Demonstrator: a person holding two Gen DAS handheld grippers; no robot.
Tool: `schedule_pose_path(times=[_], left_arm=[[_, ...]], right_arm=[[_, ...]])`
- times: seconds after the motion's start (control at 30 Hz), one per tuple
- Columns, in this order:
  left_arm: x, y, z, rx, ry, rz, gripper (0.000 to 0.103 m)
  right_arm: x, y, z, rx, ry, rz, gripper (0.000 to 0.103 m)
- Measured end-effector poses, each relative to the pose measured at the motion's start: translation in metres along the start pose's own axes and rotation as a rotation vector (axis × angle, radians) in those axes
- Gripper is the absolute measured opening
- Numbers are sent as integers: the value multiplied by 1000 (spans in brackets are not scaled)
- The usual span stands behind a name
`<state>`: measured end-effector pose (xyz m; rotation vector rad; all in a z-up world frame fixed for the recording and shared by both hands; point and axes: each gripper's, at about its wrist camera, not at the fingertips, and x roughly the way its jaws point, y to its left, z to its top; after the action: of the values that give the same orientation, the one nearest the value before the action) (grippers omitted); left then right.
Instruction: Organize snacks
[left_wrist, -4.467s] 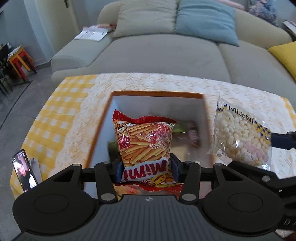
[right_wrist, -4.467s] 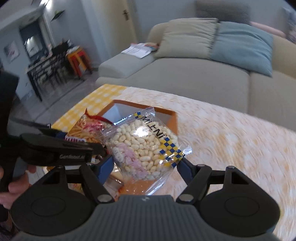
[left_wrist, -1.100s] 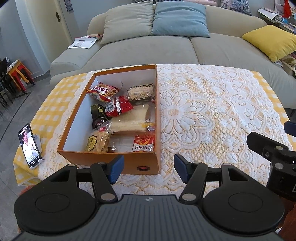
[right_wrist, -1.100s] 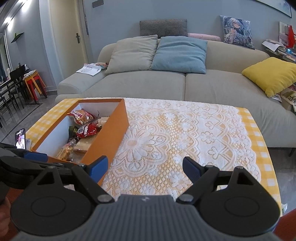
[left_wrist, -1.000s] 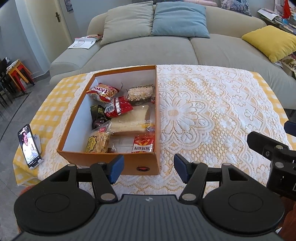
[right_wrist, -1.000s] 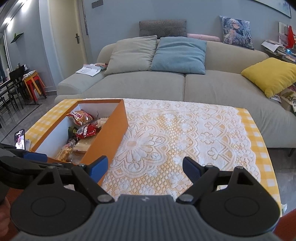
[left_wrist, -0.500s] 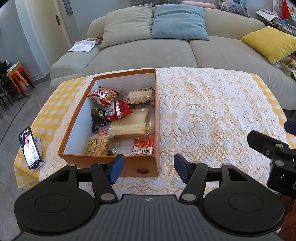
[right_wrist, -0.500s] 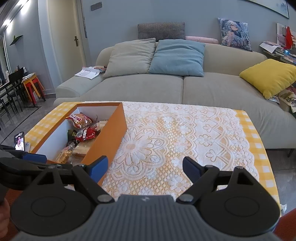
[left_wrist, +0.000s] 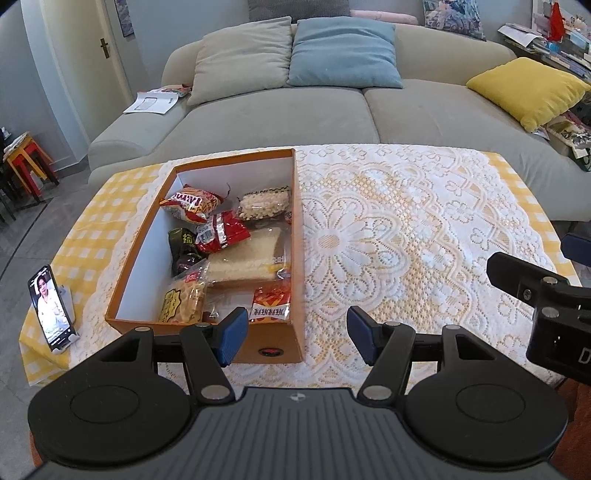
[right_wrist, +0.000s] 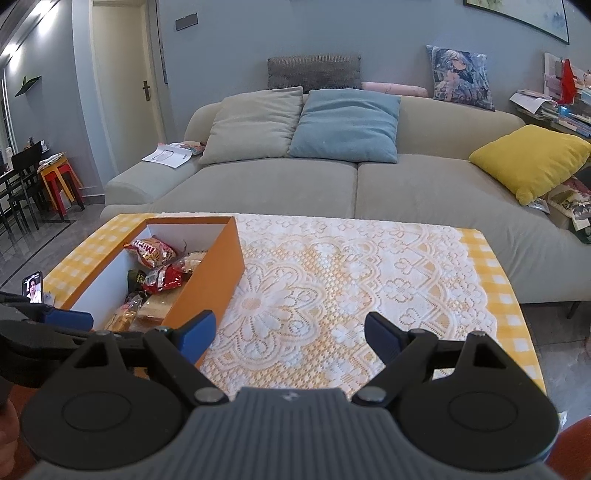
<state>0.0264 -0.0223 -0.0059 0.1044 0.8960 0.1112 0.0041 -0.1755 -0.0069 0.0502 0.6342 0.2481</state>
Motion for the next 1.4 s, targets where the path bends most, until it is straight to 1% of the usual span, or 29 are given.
schedule_pose_path(times=[0.43,0.63,1.4], left_arm=[[-1,-7,1,13,-12,-43,72],[-1,-7,0,14,-11,-55,72],[0,-4,-2,9,-5,-48,72]], right_arm=[[-2,-5,1,6,1,-32,85],[-1,-5,0,2,7,-31,85],[2,-5,-2,14,21,-21,85]])
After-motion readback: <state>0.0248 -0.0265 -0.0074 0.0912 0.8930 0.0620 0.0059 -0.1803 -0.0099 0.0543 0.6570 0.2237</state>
